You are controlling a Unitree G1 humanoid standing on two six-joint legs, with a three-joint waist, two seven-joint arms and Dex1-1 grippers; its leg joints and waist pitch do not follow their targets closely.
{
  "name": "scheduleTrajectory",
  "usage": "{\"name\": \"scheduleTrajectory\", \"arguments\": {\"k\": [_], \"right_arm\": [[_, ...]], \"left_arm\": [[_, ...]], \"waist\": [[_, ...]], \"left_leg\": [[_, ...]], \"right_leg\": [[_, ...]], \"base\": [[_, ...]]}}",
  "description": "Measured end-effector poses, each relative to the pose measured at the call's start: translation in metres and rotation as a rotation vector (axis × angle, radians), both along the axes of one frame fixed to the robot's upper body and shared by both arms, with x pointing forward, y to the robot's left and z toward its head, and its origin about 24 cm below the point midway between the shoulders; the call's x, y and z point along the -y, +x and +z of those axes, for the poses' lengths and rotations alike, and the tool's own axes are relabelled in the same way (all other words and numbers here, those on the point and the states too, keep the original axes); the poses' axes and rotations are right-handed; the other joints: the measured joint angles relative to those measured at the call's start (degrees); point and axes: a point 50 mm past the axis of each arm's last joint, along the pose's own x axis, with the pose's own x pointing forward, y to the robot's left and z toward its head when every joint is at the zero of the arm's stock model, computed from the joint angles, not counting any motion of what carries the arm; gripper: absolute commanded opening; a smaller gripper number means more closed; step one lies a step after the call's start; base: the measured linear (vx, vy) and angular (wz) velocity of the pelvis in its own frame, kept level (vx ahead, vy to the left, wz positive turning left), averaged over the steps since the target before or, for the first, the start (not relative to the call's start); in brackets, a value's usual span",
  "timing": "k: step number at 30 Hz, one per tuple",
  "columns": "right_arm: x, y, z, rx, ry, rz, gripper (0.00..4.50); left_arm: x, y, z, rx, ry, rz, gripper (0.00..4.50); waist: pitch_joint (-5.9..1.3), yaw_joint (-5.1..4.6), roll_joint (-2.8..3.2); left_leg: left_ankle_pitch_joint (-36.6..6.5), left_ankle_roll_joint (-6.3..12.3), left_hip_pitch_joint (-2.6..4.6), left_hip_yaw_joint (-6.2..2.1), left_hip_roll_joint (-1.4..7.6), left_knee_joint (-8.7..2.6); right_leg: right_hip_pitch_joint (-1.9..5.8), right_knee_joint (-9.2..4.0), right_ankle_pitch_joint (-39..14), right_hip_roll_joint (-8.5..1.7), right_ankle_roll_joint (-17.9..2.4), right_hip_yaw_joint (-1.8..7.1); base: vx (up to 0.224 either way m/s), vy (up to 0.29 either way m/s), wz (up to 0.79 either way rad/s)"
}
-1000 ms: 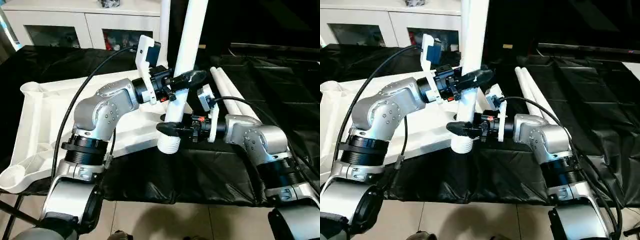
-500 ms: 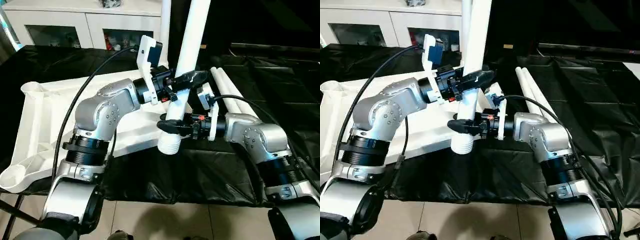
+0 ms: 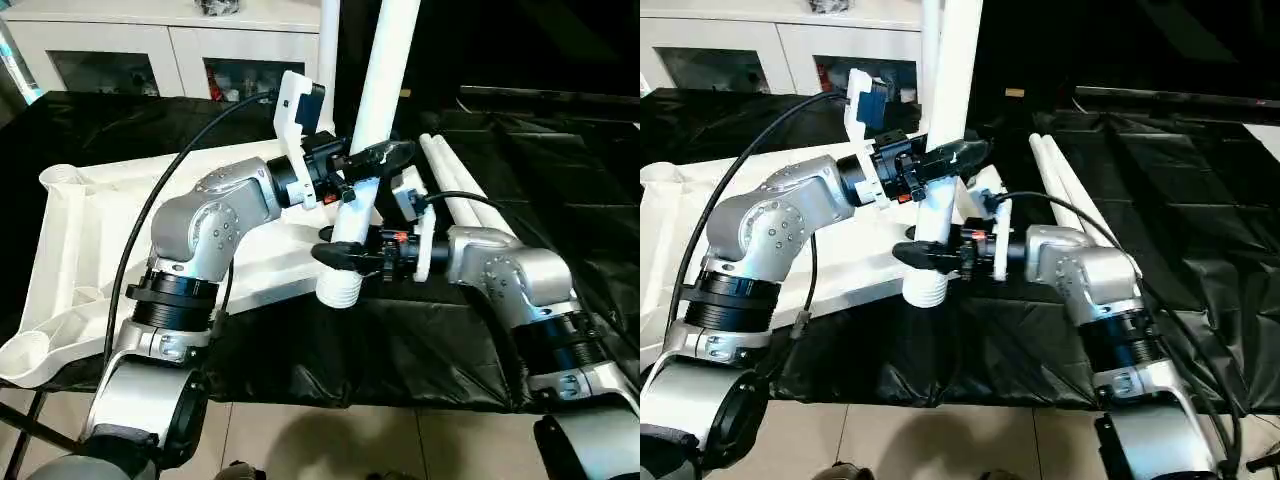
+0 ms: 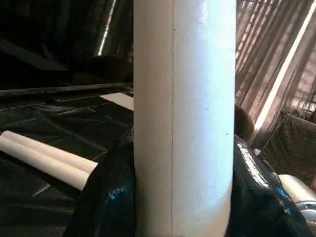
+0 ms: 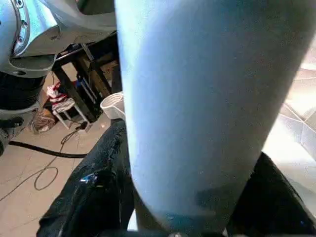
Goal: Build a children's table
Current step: Insert table leg to table base
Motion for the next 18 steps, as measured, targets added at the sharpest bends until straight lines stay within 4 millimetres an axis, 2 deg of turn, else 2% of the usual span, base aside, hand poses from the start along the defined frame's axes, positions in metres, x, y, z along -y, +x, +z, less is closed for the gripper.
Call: {"name": "scheduleTrajectory", "arguments": {"k": [2,3,8,16,18], "right_arm": [[0.0,0.0,0.0,0.0,0.0,0.0,2.72],[0.0,0.0,0.0,0.0,0.0,0.0,2.42],[0.0011,0.0005,-0.0007,-0.006,0.002,-0.004,2.0],[0.0012,0.0007,-0.0008,-0.002,-0.003,-0.007,1.89],[0.0015,0.001,-0.0006,0.001,-0.004,-0.011,1.89]], "left_arm": [[0.0,0.0,0.0,0.0,0.0,0.0,1.82],[0.0,0.0,0.0,0.0,0.0,0.0,1.82],[0.0002,-0.0001,-0.0001,-0.001,-0.002,-0.002,1.82],[0.0,0.0014,-0.0008,-0.01,-0.002,0.003,1.82],[0.0001,0.0025,-0.001,-0.018,-0.01,0.007,2.52]], "waist": [[0.0,0.0,0.0],[0.0,0.0,0.0],[0.0,0.01,0.0],[0.0,0.0,0.0],[0.0,0.01,0.0]], "left_leg": [[0.0,0.0,0.0,0.0,0.0,0.0],[0.0,0.0,0.0,0.0,0.0,0.0],[0.0,0.0,0.0,0.0,0.0,0.02],[0.0,0.0,0.0,-0.01,0.0,0.08],[0.0,0.0,0.0,-0.01,0.01,0.12]], "right_leg": [[0.0,0.0,0.0,0.0,0.0,0.0],[0.0,0.0,0.0,0.0,0.0,0.0],[0.0,0.02,0.0,0.0,0.0,0.0],[-0.01,0.11,0.0,0.0,0.0,0.01],[0.0,0.13,0.0,0.0,0.0,0.01]], "base": [[0.0,0.0,0.0],[0.0,0.0,0.0],[0.0,0.0,0.0],[0.0,0.0,0.0],[0.0,0.0,0.0]]}}
